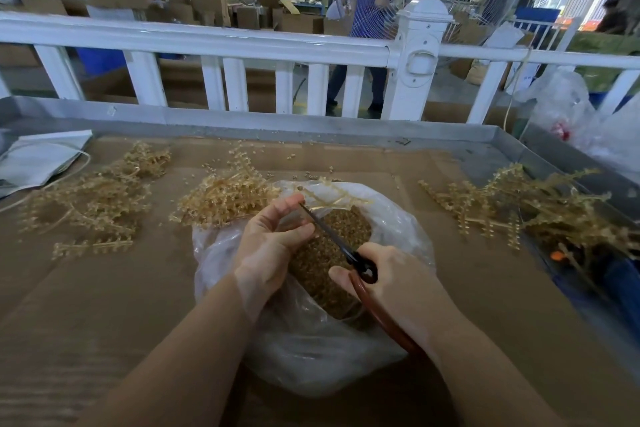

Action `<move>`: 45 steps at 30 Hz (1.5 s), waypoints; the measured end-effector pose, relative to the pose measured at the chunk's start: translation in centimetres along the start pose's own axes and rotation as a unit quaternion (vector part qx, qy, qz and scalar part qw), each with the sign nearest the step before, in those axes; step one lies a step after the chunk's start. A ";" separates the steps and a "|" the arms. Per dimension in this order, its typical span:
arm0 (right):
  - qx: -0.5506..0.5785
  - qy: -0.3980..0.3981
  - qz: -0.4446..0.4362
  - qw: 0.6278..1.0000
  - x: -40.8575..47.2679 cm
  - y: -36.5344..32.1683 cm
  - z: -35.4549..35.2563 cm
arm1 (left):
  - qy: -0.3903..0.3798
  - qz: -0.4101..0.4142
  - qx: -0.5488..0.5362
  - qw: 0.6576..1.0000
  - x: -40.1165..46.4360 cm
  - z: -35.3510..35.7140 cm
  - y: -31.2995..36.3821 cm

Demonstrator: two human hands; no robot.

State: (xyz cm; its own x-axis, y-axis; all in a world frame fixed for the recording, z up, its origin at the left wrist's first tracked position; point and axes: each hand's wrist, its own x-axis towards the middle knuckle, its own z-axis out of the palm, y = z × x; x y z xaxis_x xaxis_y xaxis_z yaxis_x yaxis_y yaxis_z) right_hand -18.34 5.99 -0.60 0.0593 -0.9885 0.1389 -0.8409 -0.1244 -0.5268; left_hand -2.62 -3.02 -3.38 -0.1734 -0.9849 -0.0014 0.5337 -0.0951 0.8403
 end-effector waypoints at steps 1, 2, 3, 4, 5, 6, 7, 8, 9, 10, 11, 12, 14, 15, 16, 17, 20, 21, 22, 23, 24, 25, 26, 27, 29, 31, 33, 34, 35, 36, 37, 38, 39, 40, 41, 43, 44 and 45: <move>0.000 0.002 0.002 1.000 0.0 0.0 0.1 | -0.002 0.000 0.001 1.000 0.0 0.0 -0.1; 0.000 0.002 0.002 1.000 0.1 0.0 0.1 | -0.004 -0.001 0.001 1.000 -0.1 0.0 -0.2; -0.001 0.001 0.000 1.000 0.1 0.0 0.2 | -0.004 -0.001 0.001 1.000 -0.1 0.0 -0.2; -0.001 0.000 0.000 1.000 0.1 0.0 0.2 | -0.003 -0.001 0.002 1.000 -0.1 0.0 -0.3; -0.002 0.000 0.001 1.000 0.2 0.0 0.3 | -0.001 -0.001 0.003 1.000 -0.1 -0.1 -0.3; -0.003 0.001 0.002 1.000 0.2 0.0 0.3 | 0.000 -0.001 0.004 1.000 -0.1 -0.1 -0.3; -0.003 0.002 0.004 1.000 0.3 0.0 0.3 | 0.001 -0.002 0.007 1.000 -0.1 -0.1 -0.4; -0.003 0.001 0.006 1.000 0.4 0.0 0.4 | 0.000 -0.004 0.012 1.000 -0.1 0.0 -0.4; -0.003 0.000 0.008 1.000 0.4 0.0 0.4 | 0.000 -0.005 0.014 1.000 -0.1 0.0 -0.4; -0.001 -0.001 0.010 1.000 0.5 0.0 0.4 | 0.000 -0.006 0.013 1.000 -0.1 0.0 -0.4; -0.001 0.000 0.012 1.000 0.6 0.0 0.5 | -0.001 -0.006 0.010 1.000 -0.1 0.0 -0.4; -0.003 0.001 0.013 1.000 0.6 0.0 0.6 | -0.002 -0.007 0.006 1.000 -0.1 0.0 -0.3; -0.010 0.008 0.015 1.000 0.7 -0.1 0.7 | 0.001 -0.009 -0.004 1.000 -0.1 0.0 -0.3; -0.012 0.011 0.015 1.000 0.7 -0.1 0.7 | 0.003 -0.012 -0.012 1.000 -0.1 -0.1 -0.3; -0.013 0.012 0.015 1.000 0.7 -0.1 0.8 | 0.004 -0.016 -0.021 1.000 0.0 -0.1 -0.3; -0.014 0.012 0.015 1.000 0.7 -0.2 0.8 | 0.005 -0.020 -0.027 0.999 0.0 -0.1 -0.4; -0.025 0.012 0.012 1.000 0.7 -0.2 0.9 | 0.004 -0.026 -0.039 0.999 -0.1 0.0 -0.4; -0.030 0.012 0.012 0.999 0.7 -0.2 0.9 | 0.003 -0.028 -0.043 0.999 -0.1 0.0 -0.4; -0.034 0.012 0.012 0.999 0.7 -0.2 0.9 | 0.001 -0.030 -0.047 0.998 -0.1 0.0 -0.4; -0.035 0.012 0.012 0.999 0.6 -0.3 0.9 | 0.000 -0.031 -0.050 0.998 -0.1 -0.1 -0.4; -0.035 0.012 0.011 0.999 0.6 -0.3 0.8 | -0.002 -0.031 -0.053 0.998 -0.1 -0.1 -0.3; -0.035 0.013 0.011 0.999 0.5 -0.4 0.8 | -0.003 -0.031 -0.056 0.998 -0.1 -0.2 -0.3; -0.034 0.015 0.011 0.999 0.4 -0.4 0.8 | -0.004 -0.031 -0.057 0.998 -0.1 -0.2 -0.3; -0.034 0.017 0.012 0.999 0.3 -0.5 0.7 | -0.007 -0.031 -0.057 0.998 -0.1 -0.2 -0.3; -0.033 0.022 0.011 0.999 0.3 -0.6 0.7 | -0.018 -0.029 -0.050 0.998 -0.1 -0.3 -0.3; -0.030 0.028 0.010 0.999 0.3 -0.8 0.8 | -0.027 -0.031 -0.049 0.998 -0.2 -0.3 -0.3; -0.032 0.031 0.012 0.999 0.5 -0.8 0.9 | -0.031 -0.033 -0.052 0.998 -0.1 -0.4 -0.3; -0.033 0.031 0.014 0.999 0.6 -0.8 0.9 | -0.033 -0.033 -0.052 0.998 -0.1 -0.5 -0.4; -0.033 0.028 0.015 0.999 0.6 -0.8 0.9 | -0.033 -0.033 -0.051 0.998 0.0 -0.6 -0.4; -0.032 0.025 0.016 0.999 0.7 -0.8 0.9 | -0.032 -0.033 -0.049 0.998 0.0 -0.6 -0.4; -0.028 0.021 0.016 0.999 0.7 -0.8 0.9 | -0.032 -0.033 -0.047 0.998 0.0 -0.6 -0.4; -0.024 0.018 0.016 0.999 0.8 -0.8 0.9 | -0.032 -0.034 -0.048 0.998 0.0 -0.6 -0.4; -0.019 0.016 0.018 1.000 0.9 -0.7 1.0 | -0.031 -0.034 -0.050 0.998 0.0 -0.6 -0.4; -0.016 0.016 0.020 1.000 0.9 -0.7 1.0 | -0.030 -0.035 -0.053 0.998 0.0 -0.5 -0.4; -0.013 0.017 0.021 1.000 1.0 -0.6 1.0 | -0.027 -0.035 -0.053 0.998 0.0 -0.5 -0.4; -0.016 0.021 0.020 0.999 1.0 -0.5 1.2 | -0.022 -0.036 -0.053 0.998 0.0 -0.4 -0.5; -0.020 0.024 0.019 0.999 1.0 -0.5 1.2 | -0.021 -0.037 -0.053 0.998 -0.1 -0.3 -0.5; -0.025 0.026 0.017 0.999 1.0 -0.5 1.3 | -0.020 -0.039 -0.056 0.997 -0.1 -0.3 -0.5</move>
State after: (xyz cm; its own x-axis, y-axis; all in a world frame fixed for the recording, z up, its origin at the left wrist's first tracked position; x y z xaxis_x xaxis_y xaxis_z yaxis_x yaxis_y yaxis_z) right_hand -17.22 4.92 -1.26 0.0028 -0.9861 0.1661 -0.8676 -0.0850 -0.4900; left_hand -2.61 -2.93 -3.94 -0.2494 -0.9675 -0.0408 0.6058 -0.1887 0.7729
